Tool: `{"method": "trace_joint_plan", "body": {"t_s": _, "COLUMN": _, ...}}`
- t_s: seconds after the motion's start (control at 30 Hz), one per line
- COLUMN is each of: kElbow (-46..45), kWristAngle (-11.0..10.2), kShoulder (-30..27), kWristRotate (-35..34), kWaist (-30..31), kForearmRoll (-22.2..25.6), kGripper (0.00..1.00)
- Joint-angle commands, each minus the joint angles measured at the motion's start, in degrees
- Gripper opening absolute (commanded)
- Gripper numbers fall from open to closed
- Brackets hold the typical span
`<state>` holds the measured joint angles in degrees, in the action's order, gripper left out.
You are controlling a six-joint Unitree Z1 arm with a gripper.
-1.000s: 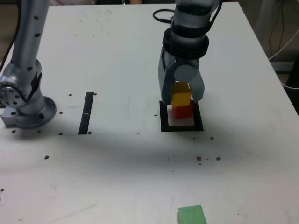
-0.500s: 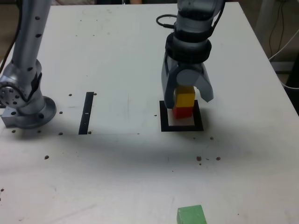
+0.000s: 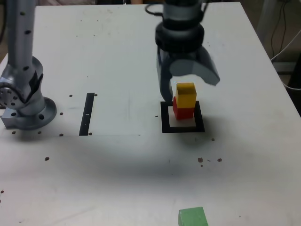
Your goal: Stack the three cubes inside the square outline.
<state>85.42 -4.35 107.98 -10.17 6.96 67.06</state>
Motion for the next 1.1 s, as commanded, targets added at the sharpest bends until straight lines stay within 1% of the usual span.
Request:
{"method": "trace_joint_plan", "body": {"t_s": 0.0, "kElbow": -0.3, "kWristAngle": 0.3, "kShoulder": -1.7, "kWristRotate": -0.9, "kWaist": 0.5, "kForearmRoll": 1.4, "kGripper": 1.0}}
{"method": "trace_joint_plan", "body": {"t_s": 0.13, "kElbow": -0.2, "kWristAngle": 1.9, "kShoulder": -2.8, "kWristRotate": -4.7, "kWaist": 3.8, "kForearmRoll": 4.2, "kGripper": 1.0}}
{"method": "trace_joint_plan", "body": {"t_s": 0.23, "kElbow": 0.1, "kWristAngle": 2.9, "kShoulder": -3.0, "kWristRotate": -10.3, "kWaist": 8.4, "kForearmRoll": 5.5, "kGripper": 1.0}}
{"method": "trace_joint_plan", "body": {"t_s": 0.3, "kElbow": 0.5, "kWristAngle": 3.9, "kShoulder": -2.7, "kWristRotate": -14.4, "kWaist": 11.7, "kForearmRoll": 6.1, "kGripper": 1.0}}
{"method": "trace_joint_plan", "body": {"t_s": 0.43, "kElbow": 1.8, "kWristAngle": 6.2, "kShoulder": -1.3, "kWristRotate": -22.3, "kWaist": 17.9, "kForearmRoll": 6.4, "kGripper": 1.0}}
{"method": "trace_joint_plan", "body": {"t_s": 0.57, "kElbow": 5.5, "kWristAngle": 7.1, "kShoulder": 1.7, "kWristRotate": -28.5, "kWaist": 23.6, "kForearmRoll": 6.5, "kGripper": 1.0}}
{"method": "trace_joint_plan", "body": {"t_s": 0.73, "kElbow": 13.4, "kWristAngle": 9.1, "kShoulder": 8.2, "kWristRotate": -30.7, "kWaist": 27.9, "kForearmRoll": 7.8, "kGripper": 1.0}}
{"method": "trace_joint_plan", "body": {"t_s": 0.87, "kElbow": 20.2, "kWristAngle": 9.5, "kShoulder": 13.2, "kWristRotate": -32.4, "kWaist": 30.3, "kForearmRoll": 10.1, "kGripper": 1.0}}
{"method": "trace_joint_plan", "body": {"t_s": 0.93, "kElbow": 21.6, "kWristAngle": 9.6, "kShoulder": 14.7, "kWristRotate": -33.1, "kWaist": 30.9, "kForearmRoll": 10.7, "kGripper": 1.0}}
{"method": "trace_joint_plan", "body": {"t_s": 1.07, "kElbow": 21.3, "kWristAngle": 10.2, "kShoulder": 16.5, "kWristRotate": -33.8, "kWaist": 31.1, "kForearmRoll": 10.6, "kGripper": 1.0}}
